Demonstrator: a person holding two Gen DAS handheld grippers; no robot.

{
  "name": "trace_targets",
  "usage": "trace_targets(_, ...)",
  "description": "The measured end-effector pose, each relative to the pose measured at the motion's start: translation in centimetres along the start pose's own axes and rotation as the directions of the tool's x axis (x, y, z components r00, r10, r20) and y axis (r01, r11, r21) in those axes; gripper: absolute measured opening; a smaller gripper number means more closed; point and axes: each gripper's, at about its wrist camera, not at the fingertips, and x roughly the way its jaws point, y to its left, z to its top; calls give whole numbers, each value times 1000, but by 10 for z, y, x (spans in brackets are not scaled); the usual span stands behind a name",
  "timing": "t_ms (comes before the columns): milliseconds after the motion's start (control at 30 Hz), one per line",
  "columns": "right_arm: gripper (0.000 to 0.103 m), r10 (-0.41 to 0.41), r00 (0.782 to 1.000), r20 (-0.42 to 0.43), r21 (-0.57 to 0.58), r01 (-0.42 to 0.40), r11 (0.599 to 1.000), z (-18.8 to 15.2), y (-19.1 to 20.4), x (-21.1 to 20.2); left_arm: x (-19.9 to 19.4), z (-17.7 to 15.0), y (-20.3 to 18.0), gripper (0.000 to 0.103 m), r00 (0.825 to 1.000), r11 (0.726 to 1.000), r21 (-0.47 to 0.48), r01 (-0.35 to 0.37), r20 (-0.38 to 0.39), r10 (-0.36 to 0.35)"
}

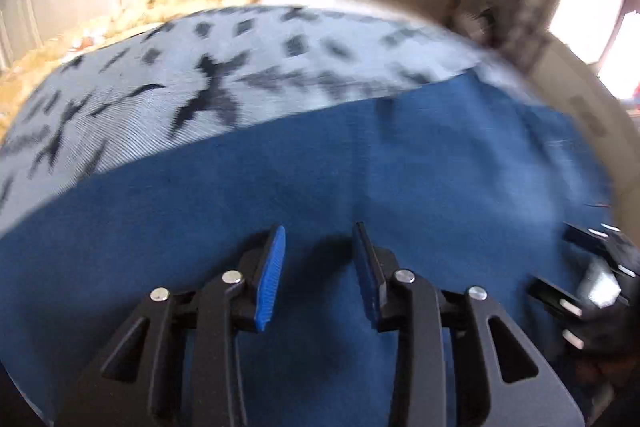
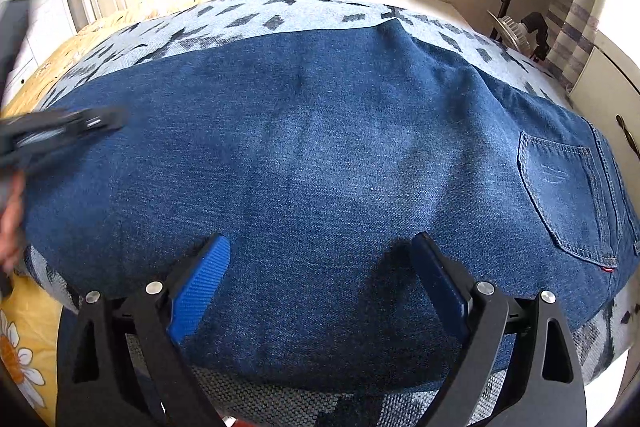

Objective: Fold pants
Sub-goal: 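Grasp the jeans leg end with the left tool and lift it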

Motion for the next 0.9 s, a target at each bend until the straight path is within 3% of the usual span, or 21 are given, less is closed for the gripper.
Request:
trace_targets(167,87,12,999,-38,-15,-13,1000,4,-4,-4,2,19,60,28,995,989,-109,-103,-7,103)
trace_targets(233,84,43,998,-40,0,-43,999,11,-7,-6,2,16,91,3,999,981,-189,-33,-2,33)
trace_targets(367,83,117,993,13,-25,-116,993,49,1,-9,-10,11,139,2,999,967,-254,28,44,-18)
trace_targets(433,83,161,986,38,-36,-160,987,70,8,-5,-17,7,155,2,999,959,-283,-5,49,20)
trace_targets(533,82,207,978,30,-63,-205,977,105,26,18,-32,-16,197,3,998,912,-410,-24,46,48)
trace_targets(600,79,197,980,7,-105,-195,975,122,38,39,-39,-31,218,6,994,889,-449,-85,27,109)
trace_targets(633,79,158,987,-12,-127,-158,979,127,43,50,-46,-41,229,27,987,871,-473,-135,8,158)
trace_targets(700,78,40,998,-39,-150,-45,988,135,43,72,-71,-70,263,52,960,785,-571,-240,-20,279)
trace_targets(733,78,0,999,-45,-145,-6,989,137,39,79,-91,-90,285,52,949,724,-645,-246,-8,315)
trace_targets(800,79,-39,999,-28,-113,36,993,138,28,81,-123,-120,308,52,939,650,-732,-204,41,342)
trace_targets(867,79,-100,995,-2,-87,100,991,136,19,78,-160,-156,327,51,915,562,-810,-168,83,394)
trace_targets(900,79,-136,991,4,-56,136,989,136,15,74,-170,-170,333,50,917,536,-836,-120,114,383)
